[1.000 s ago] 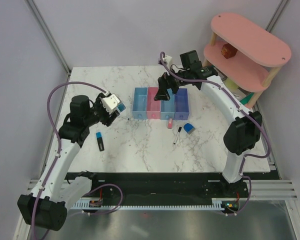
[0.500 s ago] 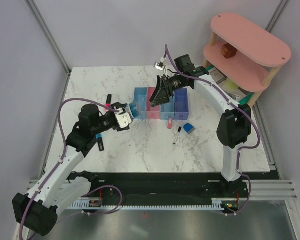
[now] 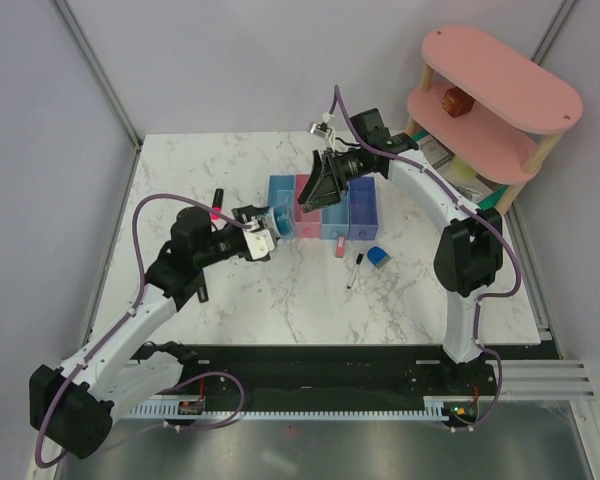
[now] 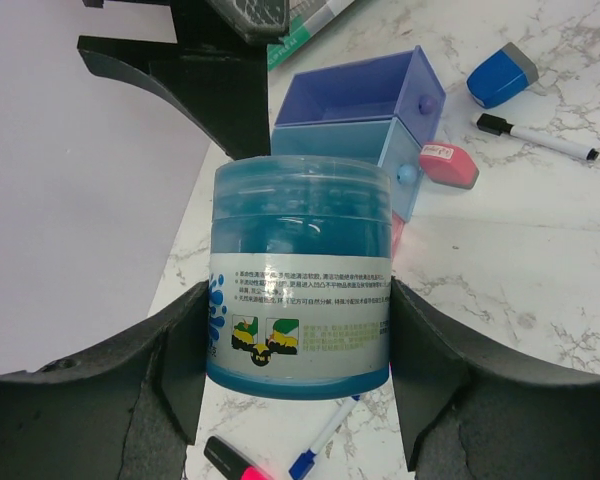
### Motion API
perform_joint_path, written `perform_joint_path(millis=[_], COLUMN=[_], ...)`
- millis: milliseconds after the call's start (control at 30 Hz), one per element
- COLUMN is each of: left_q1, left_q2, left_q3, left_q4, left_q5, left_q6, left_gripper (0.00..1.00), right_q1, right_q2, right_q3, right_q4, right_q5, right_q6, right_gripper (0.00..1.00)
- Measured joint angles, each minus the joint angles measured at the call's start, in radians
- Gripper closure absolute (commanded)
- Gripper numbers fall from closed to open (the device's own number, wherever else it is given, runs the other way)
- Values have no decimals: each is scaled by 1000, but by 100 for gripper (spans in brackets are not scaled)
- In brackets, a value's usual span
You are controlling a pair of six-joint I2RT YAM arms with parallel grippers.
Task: Sort the stationery into containers
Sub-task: Place the stationery in the storage box.
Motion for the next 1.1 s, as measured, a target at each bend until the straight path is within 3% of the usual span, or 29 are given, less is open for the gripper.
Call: perform_joint_path(millis=[900,1100], left_q1=[-50,-50], left_q2=[114,114], left_q3=[71,73], left_q4=[72,88], left_q5=[-50,-53], left_q6=[-1,0], left_gripper=[98,98], right_q1=[68,68], right_q2=[0,2], right_q3=[-1,-8], right_q4=[14,15], right_q5=[64,70], right_q6=[2,2], right_gripper=[2,9])
